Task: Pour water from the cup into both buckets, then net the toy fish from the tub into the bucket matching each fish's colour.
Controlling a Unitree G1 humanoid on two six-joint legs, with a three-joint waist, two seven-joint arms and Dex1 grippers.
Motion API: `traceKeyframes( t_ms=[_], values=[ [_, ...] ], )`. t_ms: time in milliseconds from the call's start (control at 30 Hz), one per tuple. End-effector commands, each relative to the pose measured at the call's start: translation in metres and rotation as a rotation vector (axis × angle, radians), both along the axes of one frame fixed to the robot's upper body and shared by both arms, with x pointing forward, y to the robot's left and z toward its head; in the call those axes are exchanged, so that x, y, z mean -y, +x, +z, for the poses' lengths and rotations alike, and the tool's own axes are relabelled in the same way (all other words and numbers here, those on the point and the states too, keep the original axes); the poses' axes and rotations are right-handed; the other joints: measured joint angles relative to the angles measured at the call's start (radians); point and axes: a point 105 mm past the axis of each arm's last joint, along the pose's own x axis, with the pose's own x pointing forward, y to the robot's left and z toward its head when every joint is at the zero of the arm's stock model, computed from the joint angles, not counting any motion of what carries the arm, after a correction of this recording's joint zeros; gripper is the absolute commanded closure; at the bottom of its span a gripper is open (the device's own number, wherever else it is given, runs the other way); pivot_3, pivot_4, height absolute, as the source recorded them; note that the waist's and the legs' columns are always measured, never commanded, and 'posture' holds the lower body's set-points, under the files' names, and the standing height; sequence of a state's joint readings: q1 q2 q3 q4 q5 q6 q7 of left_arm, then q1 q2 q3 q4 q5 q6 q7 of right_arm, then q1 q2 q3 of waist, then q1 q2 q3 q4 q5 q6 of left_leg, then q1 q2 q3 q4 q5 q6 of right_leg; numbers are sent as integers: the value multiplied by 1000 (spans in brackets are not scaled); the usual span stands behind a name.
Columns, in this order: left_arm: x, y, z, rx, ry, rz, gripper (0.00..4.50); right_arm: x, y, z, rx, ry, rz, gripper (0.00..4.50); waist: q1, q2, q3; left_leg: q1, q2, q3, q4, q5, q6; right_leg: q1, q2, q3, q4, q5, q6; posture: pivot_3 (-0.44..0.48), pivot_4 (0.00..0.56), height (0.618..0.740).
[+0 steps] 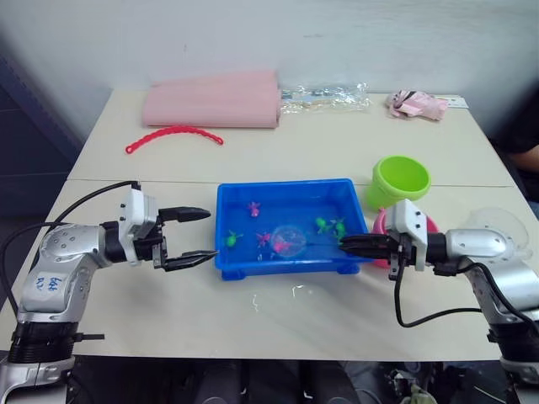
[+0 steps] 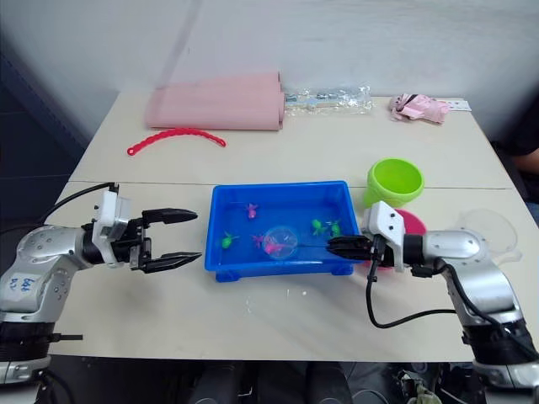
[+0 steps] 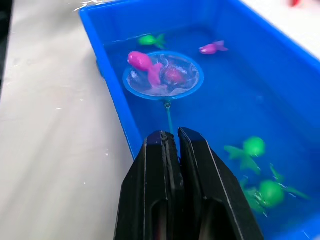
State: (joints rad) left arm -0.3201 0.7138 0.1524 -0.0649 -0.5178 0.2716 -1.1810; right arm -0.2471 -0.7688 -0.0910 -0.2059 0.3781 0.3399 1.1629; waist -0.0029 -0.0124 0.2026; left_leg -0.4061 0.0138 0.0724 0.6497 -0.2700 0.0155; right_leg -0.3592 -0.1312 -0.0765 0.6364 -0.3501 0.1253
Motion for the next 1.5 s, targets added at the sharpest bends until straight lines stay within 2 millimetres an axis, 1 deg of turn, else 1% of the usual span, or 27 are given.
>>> traceKeyframes(
  t_ms=[33,200,300,367,500,567,733,767,867,1000,1067,1200,1300,1367,1433,1500],
  values=[
    [14,3,9,13,-37,-60,137,10,-11,22,105,54,-70,4500,3,0,0,0,0,0,0,0,0,0,0,0,0,0,0,0,150,740],
    [29,9,11,-3,-68,-125,137,28,-25,35,163,86,-169,4500,6,0,0,0,0,0,0,0,0,0,0,0,0,0,0,0,150,740],
    [37,13,11,-14,-80,-160,137,36,-36,47,232,113,-205,4500,10,0,0,0,0,0,1,0,0,1,0,0,0,0,0,0,150,740],
    [44,16,11,-23,-87,-189,137,48,-43,55,265,120,-271,4500,12,0,0,0,0,0,1,0,0,1,0,0,0,0,0,0,150,740],
    [54,21,13,-37,-103,-239,137,68,-61,61,277,77,-365,4500,24,0,0,0,-1,0,1,0,0,1,1,0,-1,0,0,0,150,740],
    [62,26,16,-20,-109,-251,137,84,-73,61,280,35,-436,4500,28,0,0,0,-1,0,1,0,0,1,1,0,-1,0,0,0,150,740],
    [74,30,27,-18,-161,-276,137,110,-90,63,316,-22,-560,4500,28,0,0,1,-1,0,2,0,1,3,1,0,-5,0,1,0,150,740],
    [78,30,27,-23,-167,-288,137,118,-95,60,330,-60,-591,4500,28,0,0,1,-1,0,1,0,1,3,1,1,-4,0,1,0,150,740],
    [84,32,25,-37,-156,-288,137,133,-103,51,381,-160,-637,4500,26,0,0,1,-1,0,1,0,1,2,1,1,-5,0,1,0,150,740],
    [88,32,24,-58,-167,-304,137,138,-104,42,457,-290,-604,4500,24,0,0,2,-1,0,0,1,1,2,1,1,-5,0,1,0,150,740],
    [89,31,23,-67,-169,-302,137,143,-101,43,569,-405,-598,4500,24,0,0,2,-1,1,0,1,1,2,1,2,-5,0,1,0,150,740],
    [89,29,20,-77,-177,-291,137,154,-94,39,671,-540,-613,4500,24,0,0,2,-1,1,1,1,0,2,1,2,-5,0,1,0,150,740],
    [89,27,18,-79,-178,-290,137,154,-90,34,732,-637,-561,4500,24,0,0,2,-1,1,1,1,0,2,1,2,-5,0,1,0,150,740],
    [87,26,17,-71,-174,-289,137,152,-90,25,762,-732,-484,4500,24,0,0,2,-1,1,1,1,0,2,1,2,-5,0,1,0,150,740],
    [86,26,17,-60,-172,-285,137,153,-90,20,798,-813,-438,4500,24,0,0,2,-1,1,1,1,0,2,1,2,-5,0,1,0,150,740],
    [84,26,17,-43,-172,-284,137,156,-88,24,865,-859,-434,4500,24,0,0,2,-1,1,1,1,0,2,1,2,-5,0,1,0,150,740]
  ],
)
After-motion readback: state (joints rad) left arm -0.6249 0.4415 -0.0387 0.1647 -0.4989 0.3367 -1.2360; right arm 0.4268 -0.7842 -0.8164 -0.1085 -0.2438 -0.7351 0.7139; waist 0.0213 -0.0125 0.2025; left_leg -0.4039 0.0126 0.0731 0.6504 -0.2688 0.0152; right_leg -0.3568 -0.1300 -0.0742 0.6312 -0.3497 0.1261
